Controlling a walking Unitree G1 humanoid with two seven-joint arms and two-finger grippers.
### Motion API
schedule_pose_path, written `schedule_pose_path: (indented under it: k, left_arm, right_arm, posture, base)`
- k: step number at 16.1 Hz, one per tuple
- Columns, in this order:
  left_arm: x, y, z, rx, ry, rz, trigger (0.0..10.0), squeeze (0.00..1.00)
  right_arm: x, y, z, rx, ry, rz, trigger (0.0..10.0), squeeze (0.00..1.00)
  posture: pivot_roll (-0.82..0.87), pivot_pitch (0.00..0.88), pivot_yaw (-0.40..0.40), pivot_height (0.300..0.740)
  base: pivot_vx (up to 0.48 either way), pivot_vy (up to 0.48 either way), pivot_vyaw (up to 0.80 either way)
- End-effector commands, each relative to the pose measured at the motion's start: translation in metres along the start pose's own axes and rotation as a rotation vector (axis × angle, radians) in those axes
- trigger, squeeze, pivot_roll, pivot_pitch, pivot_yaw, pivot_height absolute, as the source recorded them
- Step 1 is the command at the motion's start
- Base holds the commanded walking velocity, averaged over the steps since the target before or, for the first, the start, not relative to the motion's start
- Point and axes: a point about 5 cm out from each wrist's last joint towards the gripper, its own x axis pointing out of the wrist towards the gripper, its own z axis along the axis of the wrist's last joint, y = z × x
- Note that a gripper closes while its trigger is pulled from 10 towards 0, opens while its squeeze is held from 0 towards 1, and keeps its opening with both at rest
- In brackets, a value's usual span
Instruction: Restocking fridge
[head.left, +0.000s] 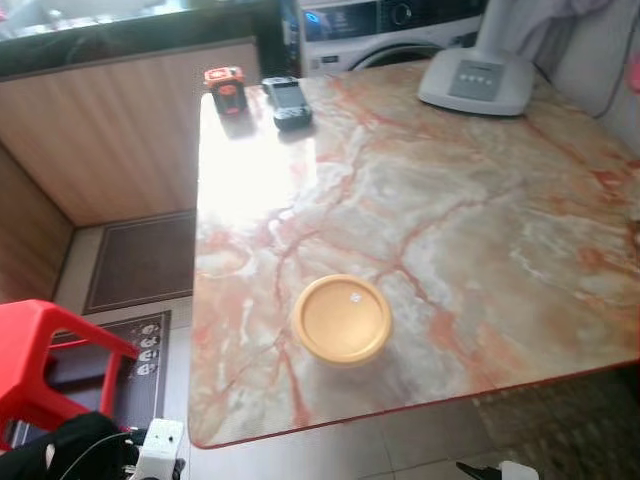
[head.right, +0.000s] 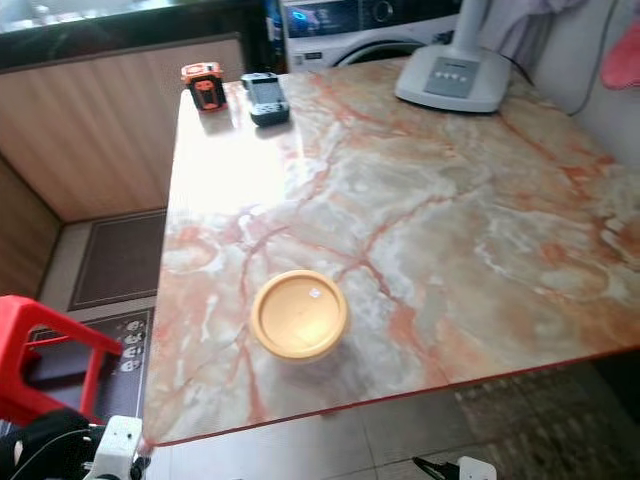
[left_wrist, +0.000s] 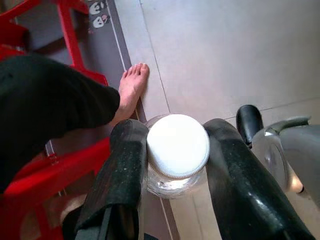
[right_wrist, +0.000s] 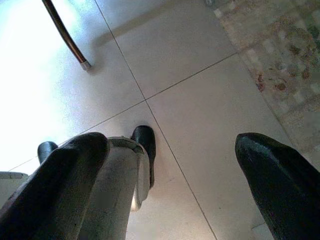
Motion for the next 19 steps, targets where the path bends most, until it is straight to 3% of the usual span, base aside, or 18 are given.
schedule_pose_path:
  k: [1, 3, 6, 8, 9, 19]
  left_arm:
    - [-0.002, 0.003, -0.010, 0.021, 0.032, 0.012, 10.0, 0.00]
    - [-0.004, 0.006, -0.016, 0.025, 0.042, 0.020, 10.0, 0.00]
    - [-0.005, 0.004, -0.019, 0.005, 0.049, 0.022, 10.0, 0.00]
    - [-0.006, -0.005, -0.021, 0.089, 0.053, -0.026, 10.0, 0.00]
    - [-0.006, -0.007, -0.022, 0.074, 0.056, -0.029, 10.0, 0.00]
    - [-0.005, -0.009, -0.019, 0.062, 0.053, -0.030, 10.0, 0.00]
  right_arm:
    - [-0.001, 0.001, -0.005, -0.012, 0.021, 0.009, 10.0, 0.00]
    - [-0.001, 0.000, -0.006, 0.042, 0.007, -0.014, 10.0, 0.00]
    - [-0.002, -0.002, -0.005, 0.039, 0.004, -0.014, 10.0, 0.00]
    - [-0.002, -0.004, -0.004, 0.030, 0.006, -0.017, 10.0, 0.00]
    - [-0.002, -0.004, -0.004, 0.031, 0.007, -0.017, 10.0, 0.00]
    - [-0.001, -0.004, -0.001, 0.068, -0.012, -0.053, 10.0, 0.00]
  posture:
    - [0.17, 0.141, 0.058, 0.740]
    - [0.17, 0.129, 0.056, 0.740]
    - [0.17, 0.119, 0.046, 0.740]
    - [0.18, 0.116, 0.041, 0.740]
    - [0.18, 0.114, 0.042, 0.740]
    - [0.18, 0.074, 0.041, 0.740]
  base:
    - [0.000, 0.000, 0.00]
    - [0.000, 0.000, 0.00]
    - [0.000, 0.000, 0.00]
    - [0.000, 0.000, 0.00]
    - [0.000, 0.000, 0.00]
    - [-0.313, 0.000, 0.00]
